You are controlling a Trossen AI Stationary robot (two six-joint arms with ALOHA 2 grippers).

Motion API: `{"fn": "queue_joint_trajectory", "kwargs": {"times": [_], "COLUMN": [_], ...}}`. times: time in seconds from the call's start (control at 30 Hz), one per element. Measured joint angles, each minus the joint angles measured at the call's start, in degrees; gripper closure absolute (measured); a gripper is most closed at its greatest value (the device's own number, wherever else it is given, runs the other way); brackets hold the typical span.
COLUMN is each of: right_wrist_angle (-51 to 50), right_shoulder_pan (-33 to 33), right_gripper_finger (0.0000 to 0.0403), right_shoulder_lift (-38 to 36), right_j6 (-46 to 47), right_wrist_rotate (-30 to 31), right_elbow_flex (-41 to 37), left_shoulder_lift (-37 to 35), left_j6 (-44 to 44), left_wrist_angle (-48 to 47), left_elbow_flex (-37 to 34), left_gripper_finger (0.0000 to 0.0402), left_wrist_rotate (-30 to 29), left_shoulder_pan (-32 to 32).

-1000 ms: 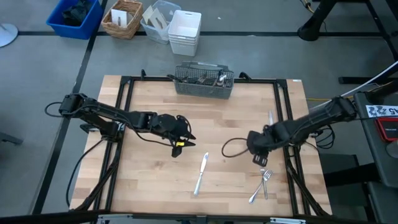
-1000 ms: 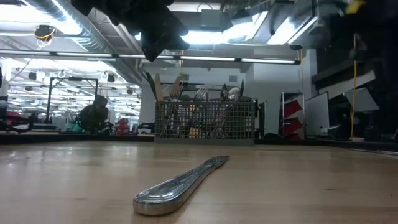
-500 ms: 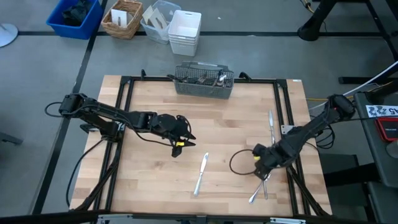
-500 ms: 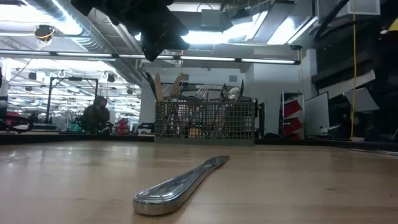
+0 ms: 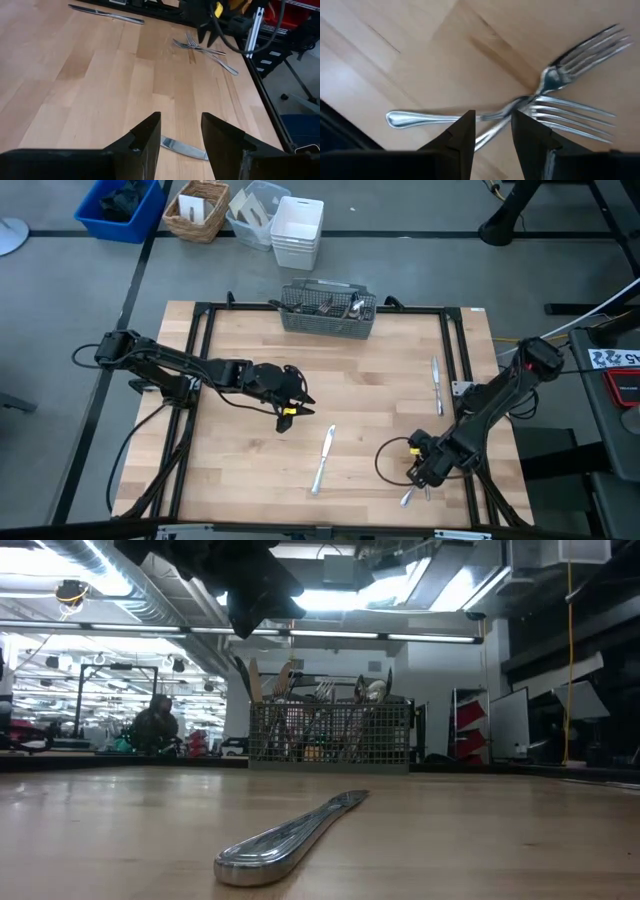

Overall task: Sort silverware
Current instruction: Put the fork into the gray silverware organizer

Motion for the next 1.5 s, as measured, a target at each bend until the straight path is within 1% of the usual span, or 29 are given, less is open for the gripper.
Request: {"fn": "queue_joint_trajectory", "kwargs": {"times": [0.23,0.73,0.93,1.27,1.5], "right_wrist_angle": [0.3,-0.3,-2.5,-4.8,-4.5], "right_shoulder_pan": [0.0,0.0,0.0,0.0,-0.1], "right_gripper_finger": [0.0276,0.0276,0.0276,0.0276,0.0276], "right_shoulder_lift": [4.4,4.7,4.8,4.9,8.2], "right_j6": [1.2,1.1,0.9,0.9,0.8], "right_wrist_rotate": [-1.7,-1.3,-1.1,-1.1,-1.7], "right_elbow_flex": [0.0,0.1,2.1,2.1,2.0], "left_shoulder_lift": [0.0,0.0,0.0,0.0,0.0], "left_j6": [0.0,0.0,0.0,0.0,0.0], "left_wrist_angle": [0.0,0.1,0.1,0.1,0.1], "left_elbow_flex": [0.0,0.0,0.0,0.0,0.0], "left_gripper_finger": [0.0269,0.0269,0.0269,0.0269,0.0269], "left_wrist_rotate": [0.0,0.0,0.0,0.0,0.0], "left_shoulder_pan": [0.0,0.0,0.0,0.0,0.0]}}
